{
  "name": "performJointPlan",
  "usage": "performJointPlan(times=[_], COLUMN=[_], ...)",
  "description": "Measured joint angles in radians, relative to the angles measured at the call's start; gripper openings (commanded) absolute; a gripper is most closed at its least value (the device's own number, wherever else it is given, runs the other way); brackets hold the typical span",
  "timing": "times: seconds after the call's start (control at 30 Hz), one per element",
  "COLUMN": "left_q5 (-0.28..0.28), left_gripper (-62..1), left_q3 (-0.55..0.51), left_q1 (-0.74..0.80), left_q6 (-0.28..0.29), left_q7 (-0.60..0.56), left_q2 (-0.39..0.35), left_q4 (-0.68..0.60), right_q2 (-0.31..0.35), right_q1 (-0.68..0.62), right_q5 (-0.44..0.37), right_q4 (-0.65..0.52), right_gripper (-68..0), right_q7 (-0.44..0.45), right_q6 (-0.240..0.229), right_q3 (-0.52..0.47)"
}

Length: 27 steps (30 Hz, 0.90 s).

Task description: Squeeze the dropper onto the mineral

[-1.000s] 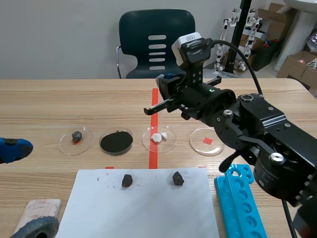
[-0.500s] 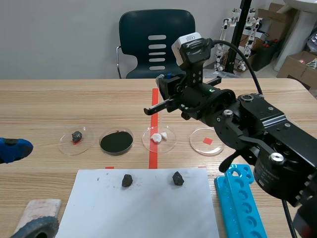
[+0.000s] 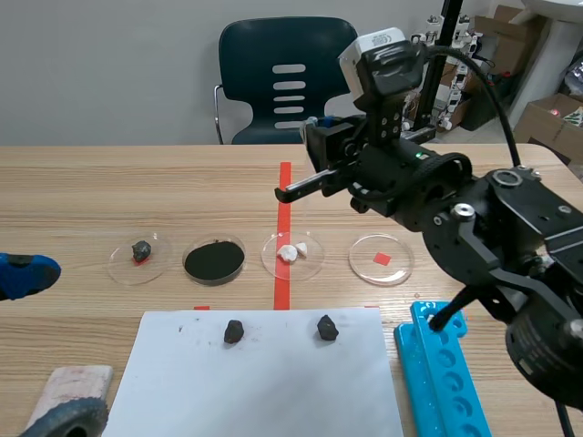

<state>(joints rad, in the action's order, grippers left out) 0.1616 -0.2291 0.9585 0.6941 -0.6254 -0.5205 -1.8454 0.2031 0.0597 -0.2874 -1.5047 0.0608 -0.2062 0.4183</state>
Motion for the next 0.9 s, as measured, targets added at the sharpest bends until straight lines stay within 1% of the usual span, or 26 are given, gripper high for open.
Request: performJointPlan(times=[0.43,0.67,0.9], left_q5=[0.000,0.000,0.000], left_gripper=[1.4,1.4,1.4], left_q3=[0.000,0.000,0.000], left_q1=[0.000,0.000,0.000], left_q6=[0.000,0.000,0.000], left_q7=[0.000,0.000,0.000], left_q2=[0.000,0.000,0.000], left_q4=[0.000,0.000,0.000], right_q2=[0.055,0.055,0.055], right_q1=[-0.279,-0.443,-0.576], right_q5=[0.000,0.003,0.003], right_q4=[-0.306,-0.476,-0.602], right_gripper=[-67.1,-67.1,-67.1], right_q7=[-0.011,-0.011,-0.011], right_q6=[-0.001,0.000,0.000], right_q3=[-0.134,-0.224,-0.256])
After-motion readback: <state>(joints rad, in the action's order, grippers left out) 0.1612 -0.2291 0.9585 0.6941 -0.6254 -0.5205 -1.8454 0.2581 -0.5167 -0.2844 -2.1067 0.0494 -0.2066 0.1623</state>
